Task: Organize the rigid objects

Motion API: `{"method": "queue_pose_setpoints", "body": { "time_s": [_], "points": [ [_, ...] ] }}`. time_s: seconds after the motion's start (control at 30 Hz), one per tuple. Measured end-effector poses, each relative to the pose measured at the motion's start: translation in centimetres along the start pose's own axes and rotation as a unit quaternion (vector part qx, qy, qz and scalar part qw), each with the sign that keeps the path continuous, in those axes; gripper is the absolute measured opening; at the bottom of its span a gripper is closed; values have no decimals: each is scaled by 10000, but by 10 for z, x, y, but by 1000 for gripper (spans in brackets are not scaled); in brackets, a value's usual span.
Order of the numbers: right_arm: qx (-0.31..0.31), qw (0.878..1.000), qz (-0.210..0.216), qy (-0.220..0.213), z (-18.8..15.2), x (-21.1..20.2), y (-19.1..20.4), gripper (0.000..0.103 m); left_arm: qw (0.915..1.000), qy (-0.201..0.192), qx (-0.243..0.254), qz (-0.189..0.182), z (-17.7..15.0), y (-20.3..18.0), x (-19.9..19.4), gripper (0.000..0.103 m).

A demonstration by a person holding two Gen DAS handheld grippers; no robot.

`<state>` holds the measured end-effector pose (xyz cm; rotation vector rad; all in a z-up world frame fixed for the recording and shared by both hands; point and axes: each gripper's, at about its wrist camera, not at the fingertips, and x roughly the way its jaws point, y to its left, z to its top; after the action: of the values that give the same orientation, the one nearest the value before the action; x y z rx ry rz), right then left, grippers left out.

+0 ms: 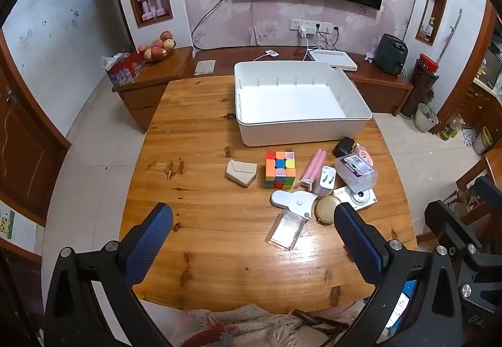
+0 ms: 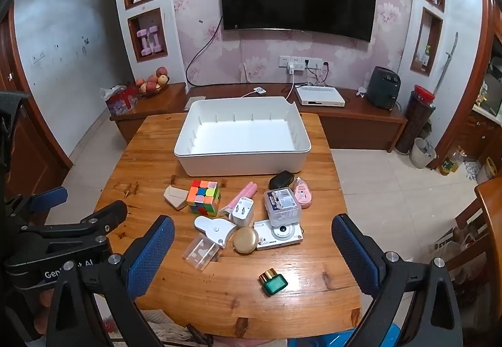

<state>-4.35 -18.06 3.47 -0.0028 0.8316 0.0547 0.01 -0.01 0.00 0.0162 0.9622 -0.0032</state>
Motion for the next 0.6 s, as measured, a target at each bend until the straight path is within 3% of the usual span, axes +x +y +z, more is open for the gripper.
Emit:
{"method": "queue_pose_setpoints", "body": {
  "time_s": [0.6],
  "points": [
    [-66,9999,67,-43,-1,0,1,101,10000,4,30,-23,0,0,-1,102]
  ]
}}
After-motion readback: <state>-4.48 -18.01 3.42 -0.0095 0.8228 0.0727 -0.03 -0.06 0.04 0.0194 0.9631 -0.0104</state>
